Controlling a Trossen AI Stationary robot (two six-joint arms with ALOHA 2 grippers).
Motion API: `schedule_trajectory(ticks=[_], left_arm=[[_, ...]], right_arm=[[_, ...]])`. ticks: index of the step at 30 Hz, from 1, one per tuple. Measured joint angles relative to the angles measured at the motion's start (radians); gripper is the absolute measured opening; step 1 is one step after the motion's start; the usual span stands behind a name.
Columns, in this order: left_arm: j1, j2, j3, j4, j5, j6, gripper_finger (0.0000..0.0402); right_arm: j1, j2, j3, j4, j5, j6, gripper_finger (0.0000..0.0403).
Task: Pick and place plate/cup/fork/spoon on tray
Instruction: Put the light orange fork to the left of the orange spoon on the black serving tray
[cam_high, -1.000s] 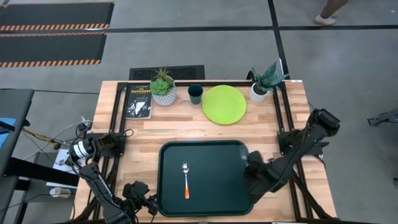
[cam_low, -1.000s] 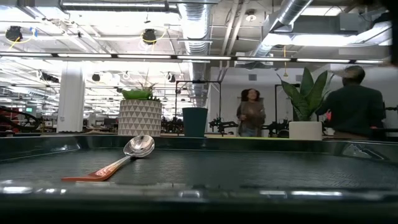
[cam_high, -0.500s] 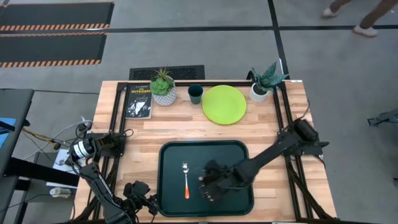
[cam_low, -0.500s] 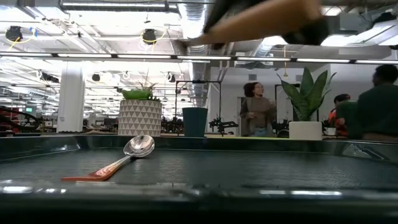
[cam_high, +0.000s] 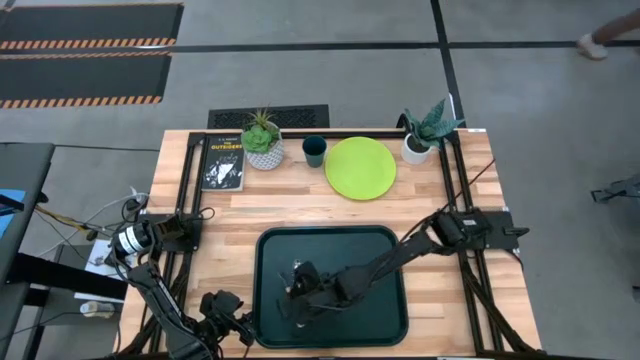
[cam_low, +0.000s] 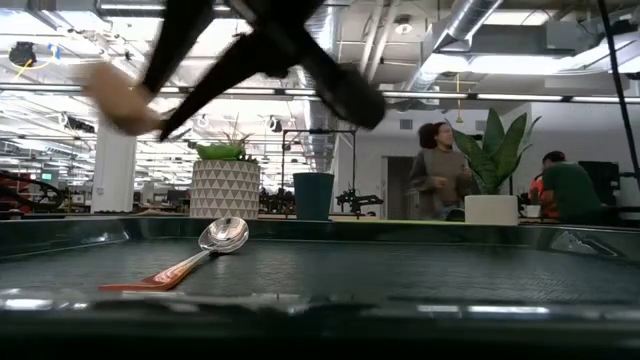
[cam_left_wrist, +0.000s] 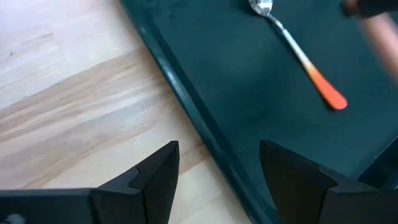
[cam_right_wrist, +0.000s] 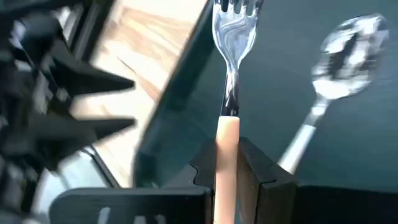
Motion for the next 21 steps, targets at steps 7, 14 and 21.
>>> schedule_trajectory(ticks=[7, 14, 21], left_arm=[[0.000, 0.000, 0.000, -0.015, -0.022, 0.006, 0.0210], [0.000, 0.000, 0.000, -0.014, -0.021, 0.026, 0.0210], [0.000, 0.000, 0.000, -0.014, -0.026, 0.027, 0.0210]], right_arm=[[-0.002, 0.057, 0.073, -0.003, 0.003, 0.052, 0.0045], [-0.014, 0.051, 0.078, -0.030, 0.010, 0.077, 0.0042], [-0.041, 0.053, 0.078, -0.041, -0.012, 0.082, 0.0043]])
